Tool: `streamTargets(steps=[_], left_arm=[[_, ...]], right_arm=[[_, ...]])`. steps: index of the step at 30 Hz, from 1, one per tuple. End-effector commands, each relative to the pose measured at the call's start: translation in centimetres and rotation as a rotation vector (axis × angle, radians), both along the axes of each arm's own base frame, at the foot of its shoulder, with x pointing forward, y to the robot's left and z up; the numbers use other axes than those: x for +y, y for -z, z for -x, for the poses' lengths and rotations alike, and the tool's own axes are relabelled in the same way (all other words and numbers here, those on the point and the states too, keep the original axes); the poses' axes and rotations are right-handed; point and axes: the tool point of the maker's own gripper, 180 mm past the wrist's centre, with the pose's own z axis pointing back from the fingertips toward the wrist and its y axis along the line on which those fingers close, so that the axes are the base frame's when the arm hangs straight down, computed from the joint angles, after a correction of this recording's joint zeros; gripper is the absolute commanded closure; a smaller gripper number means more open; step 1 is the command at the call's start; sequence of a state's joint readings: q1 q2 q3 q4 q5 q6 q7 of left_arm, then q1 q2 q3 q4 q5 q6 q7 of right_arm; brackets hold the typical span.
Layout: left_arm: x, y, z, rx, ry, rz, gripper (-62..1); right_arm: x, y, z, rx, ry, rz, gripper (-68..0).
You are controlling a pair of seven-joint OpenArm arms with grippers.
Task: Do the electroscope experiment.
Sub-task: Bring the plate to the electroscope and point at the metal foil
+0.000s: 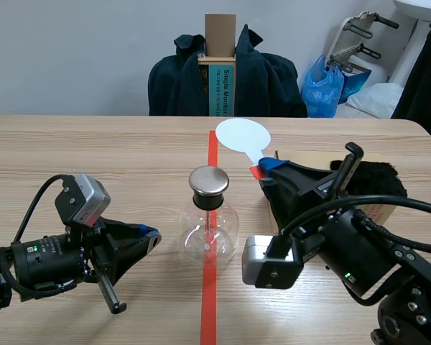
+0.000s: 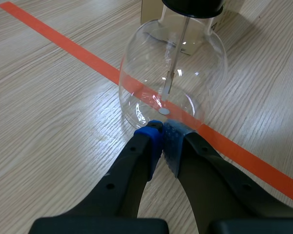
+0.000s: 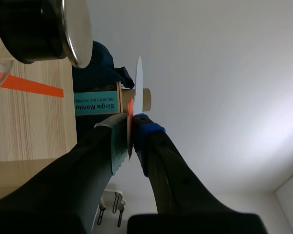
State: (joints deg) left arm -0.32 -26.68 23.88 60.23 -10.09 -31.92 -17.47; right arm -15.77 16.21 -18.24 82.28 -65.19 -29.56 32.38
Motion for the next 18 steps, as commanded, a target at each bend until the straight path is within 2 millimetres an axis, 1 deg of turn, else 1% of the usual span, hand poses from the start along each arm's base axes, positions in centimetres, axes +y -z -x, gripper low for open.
streamTargets(steps=[1, 12, 18], left_arm=[[-0.4, -1.2, -0.5, -0.030, -0.005, 0.036, -1.9], [-0.4, -1.2, -0.4, -0.028, -0.005, 0.036, -1.9], [-0.4, -1.1, -0.3, -0.025, -0.006, 0.036, -1.8]], right_arm=[[-0.2, -1.0, -0.5, -0.042, -0.002, 0.000, -0.9], [-1.3, 0.0, -0.3, -0.006, 0.048, 0.016, -0.9], [-1.9, 0.2, -0.6, 0.000, 0.081, 0.019, -0.9]])
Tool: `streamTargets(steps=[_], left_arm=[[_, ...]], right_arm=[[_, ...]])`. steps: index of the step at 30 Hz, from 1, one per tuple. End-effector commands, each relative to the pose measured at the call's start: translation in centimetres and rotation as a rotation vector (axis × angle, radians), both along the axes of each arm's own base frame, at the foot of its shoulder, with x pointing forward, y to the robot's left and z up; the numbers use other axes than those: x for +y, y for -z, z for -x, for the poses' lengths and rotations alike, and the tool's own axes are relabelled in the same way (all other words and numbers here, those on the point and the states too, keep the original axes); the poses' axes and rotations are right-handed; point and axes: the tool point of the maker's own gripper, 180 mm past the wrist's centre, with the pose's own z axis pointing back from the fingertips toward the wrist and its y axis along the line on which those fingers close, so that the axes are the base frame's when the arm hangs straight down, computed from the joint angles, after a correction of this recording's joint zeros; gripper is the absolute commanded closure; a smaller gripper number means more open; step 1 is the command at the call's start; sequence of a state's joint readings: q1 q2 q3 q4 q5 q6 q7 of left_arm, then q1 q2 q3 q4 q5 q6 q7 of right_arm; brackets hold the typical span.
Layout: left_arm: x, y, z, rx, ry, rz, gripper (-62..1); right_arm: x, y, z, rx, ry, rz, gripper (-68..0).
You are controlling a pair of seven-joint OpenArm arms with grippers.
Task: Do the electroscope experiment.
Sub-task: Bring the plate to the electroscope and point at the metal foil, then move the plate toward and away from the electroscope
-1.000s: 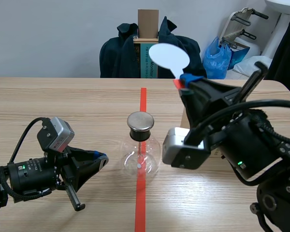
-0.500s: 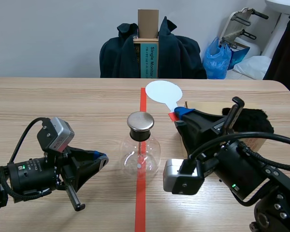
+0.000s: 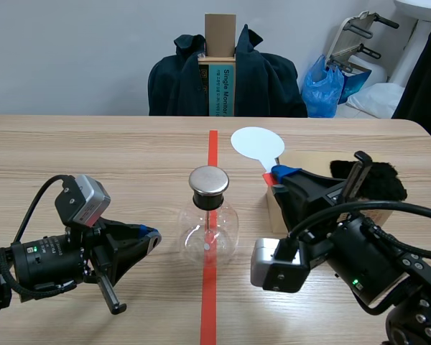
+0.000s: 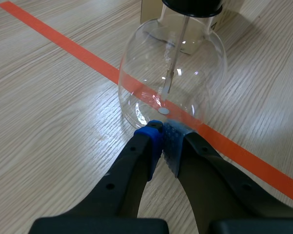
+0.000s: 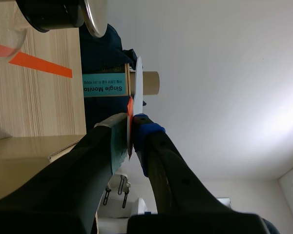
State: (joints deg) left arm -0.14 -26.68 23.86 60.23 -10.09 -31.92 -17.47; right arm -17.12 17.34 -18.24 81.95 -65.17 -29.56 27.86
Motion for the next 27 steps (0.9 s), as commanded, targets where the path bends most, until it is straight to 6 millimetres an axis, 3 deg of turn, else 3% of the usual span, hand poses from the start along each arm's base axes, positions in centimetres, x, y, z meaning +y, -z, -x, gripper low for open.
streamTargets(steps=[1, 7, 27], left_arm=[[-0.4, -1.1, -0.4, -0.028, -0.005, 0.036, -1.9], [-0.4, -1.1, -0.4, -0.028, -0.005, 0.036, -1.8], [-0.2, -1.1, -0.6, -0.036, -0.020, 0.028, -1.9]], right_arm=[[-0.4, -0.9, -0.5, -0.034, 0.011, 0.001, -0.9], [-0.1, -0.9, -0.3, -0.034, -0.008, 0.001, -0.9], [4.0, -0.8, 4.0, -0.045, -0.334, 0.015, -0.9]])
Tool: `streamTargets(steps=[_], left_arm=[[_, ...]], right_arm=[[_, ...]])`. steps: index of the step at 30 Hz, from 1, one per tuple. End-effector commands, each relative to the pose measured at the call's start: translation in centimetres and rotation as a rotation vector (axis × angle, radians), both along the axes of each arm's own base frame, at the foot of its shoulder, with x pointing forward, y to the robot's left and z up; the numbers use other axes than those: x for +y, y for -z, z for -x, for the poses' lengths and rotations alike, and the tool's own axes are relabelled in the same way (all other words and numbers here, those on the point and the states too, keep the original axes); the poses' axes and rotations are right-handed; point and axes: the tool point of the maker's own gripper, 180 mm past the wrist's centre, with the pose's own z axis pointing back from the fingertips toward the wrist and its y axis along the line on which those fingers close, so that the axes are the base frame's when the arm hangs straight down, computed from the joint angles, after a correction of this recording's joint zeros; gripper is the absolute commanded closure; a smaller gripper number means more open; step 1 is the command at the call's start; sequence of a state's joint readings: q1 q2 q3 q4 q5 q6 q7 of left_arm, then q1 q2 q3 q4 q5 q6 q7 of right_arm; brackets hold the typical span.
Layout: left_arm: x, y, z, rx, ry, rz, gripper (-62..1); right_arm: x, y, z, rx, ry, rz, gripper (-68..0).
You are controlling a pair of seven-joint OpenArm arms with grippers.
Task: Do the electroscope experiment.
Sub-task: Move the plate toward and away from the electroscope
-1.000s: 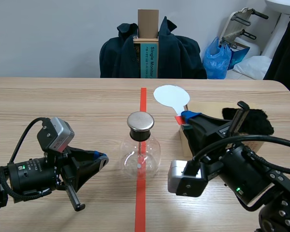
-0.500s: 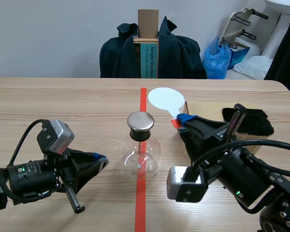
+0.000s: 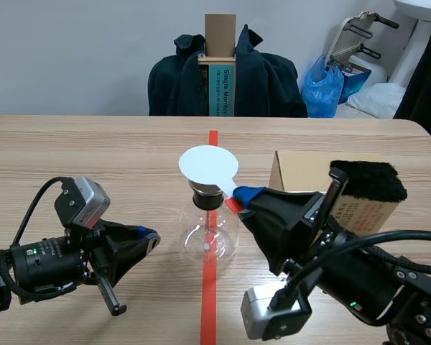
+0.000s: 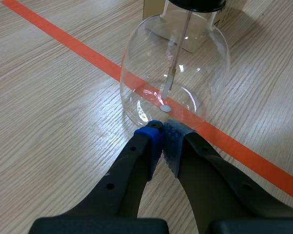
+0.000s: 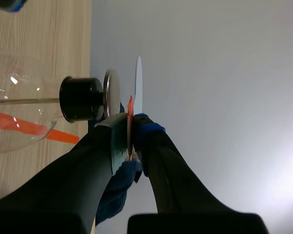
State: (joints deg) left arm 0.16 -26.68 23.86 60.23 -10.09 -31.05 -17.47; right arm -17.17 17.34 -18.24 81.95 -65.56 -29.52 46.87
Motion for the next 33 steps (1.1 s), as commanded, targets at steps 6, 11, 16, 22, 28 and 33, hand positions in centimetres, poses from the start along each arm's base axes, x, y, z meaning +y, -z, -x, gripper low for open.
streamTargets(steps=[6, 11, 16, 22, 28, 33], left_arm=[[-0.4, -1.3, -0.6, -0.035, -0.008, 0.035, -1.9], [-0.4, -1.3, -0.6, -0.035, -0.008, 0.035, -1.9], [-0.4, -1.3, -0.6, -0.035, -0.008, 0.035, -1.9], [-0.4, -1.3, -0.6, -0.035, -0.008, 0.035, -1.9], [-0.4, -1.3, -0.6, -0.035, -0.008, 0.035, -1.9], [-0.4, -1.3, -0.6, -0.035, -0.008, 0.035, -1.9]], right_arm=[[0.1, -0.5, 0.1, -0.023, -0.032, 0.011, -0.9], [0.2, -0.1, 0.2, -0.016, -0.040, 0.031, -0.9], [0.2, 0.1, 0.3, -0.014, -0.045, 0.042, -0.9], [0.2, 0.1, 0.2, -0.016, -0.039, 0.047, -0.9], [-0.5, 0.1, -0.8, -0.014, 0.027, 0.047, -0.9], [-1.9, 0.1, -2.5, -0.011, 0.148, 0.046, -0.9]])
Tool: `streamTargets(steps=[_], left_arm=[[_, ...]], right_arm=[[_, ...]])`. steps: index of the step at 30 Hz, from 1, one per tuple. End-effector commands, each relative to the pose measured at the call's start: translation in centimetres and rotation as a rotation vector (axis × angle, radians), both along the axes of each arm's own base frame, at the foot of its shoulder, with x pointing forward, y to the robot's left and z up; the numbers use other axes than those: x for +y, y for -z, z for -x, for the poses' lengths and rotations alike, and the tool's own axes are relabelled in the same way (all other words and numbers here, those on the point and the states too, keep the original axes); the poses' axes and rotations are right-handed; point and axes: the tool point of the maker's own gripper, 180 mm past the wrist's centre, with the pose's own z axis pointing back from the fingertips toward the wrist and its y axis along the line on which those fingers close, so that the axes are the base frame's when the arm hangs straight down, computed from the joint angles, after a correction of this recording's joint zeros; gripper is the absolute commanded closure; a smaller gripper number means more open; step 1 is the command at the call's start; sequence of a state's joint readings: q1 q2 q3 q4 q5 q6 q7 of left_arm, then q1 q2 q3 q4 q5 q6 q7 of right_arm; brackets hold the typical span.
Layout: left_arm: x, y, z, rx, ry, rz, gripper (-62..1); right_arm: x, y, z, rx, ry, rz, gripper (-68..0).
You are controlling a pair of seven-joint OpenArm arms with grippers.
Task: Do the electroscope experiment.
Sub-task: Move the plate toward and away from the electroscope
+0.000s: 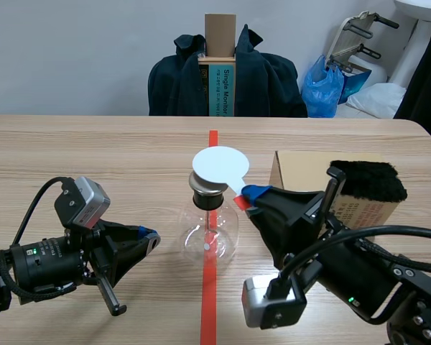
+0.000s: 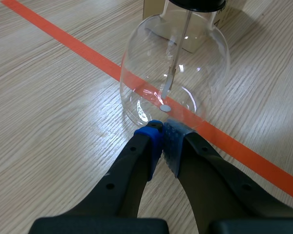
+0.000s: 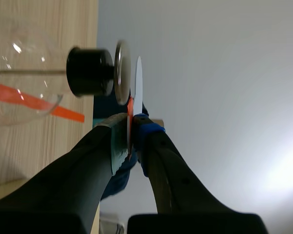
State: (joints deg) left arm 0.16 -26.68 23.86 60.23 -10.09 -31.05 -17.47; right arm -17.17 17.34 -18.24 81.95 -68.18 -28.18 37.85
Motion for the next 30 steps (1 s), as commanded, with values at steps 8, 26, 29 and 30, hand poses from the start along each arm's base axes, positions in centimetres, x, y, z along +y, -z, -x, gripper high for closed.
streamTargets(steps=[8, 26, 29, 30], left_arm=[[-0.4, -1.3, -0.6, -0.035, -0.008, 0.034, -1.9], [-0.4, -1.1, -0.5, -0.041, 0.004, 0.018, -1.9], [-0.4, -1.1, -0.5, -0.041, 0.004, 0.018, -1.9], [-0.4, -1.1, -0.5, -0.041, 0.004, 0.018, -1.9]], right_arm=[[-2.6, -0.8, -2.5, -0.029, 0.178, 0.002, -0.9], [-1.9, -0.8, -2.0, -0.031, 0.125, 0.002, -0.9], [-1.0, -0.8, -1.2, -0.031, 0.061, 0.002, -0.9], [-0.7, -0.8, -0.9, -0.031, 0.038, 0.002, -0.9]])
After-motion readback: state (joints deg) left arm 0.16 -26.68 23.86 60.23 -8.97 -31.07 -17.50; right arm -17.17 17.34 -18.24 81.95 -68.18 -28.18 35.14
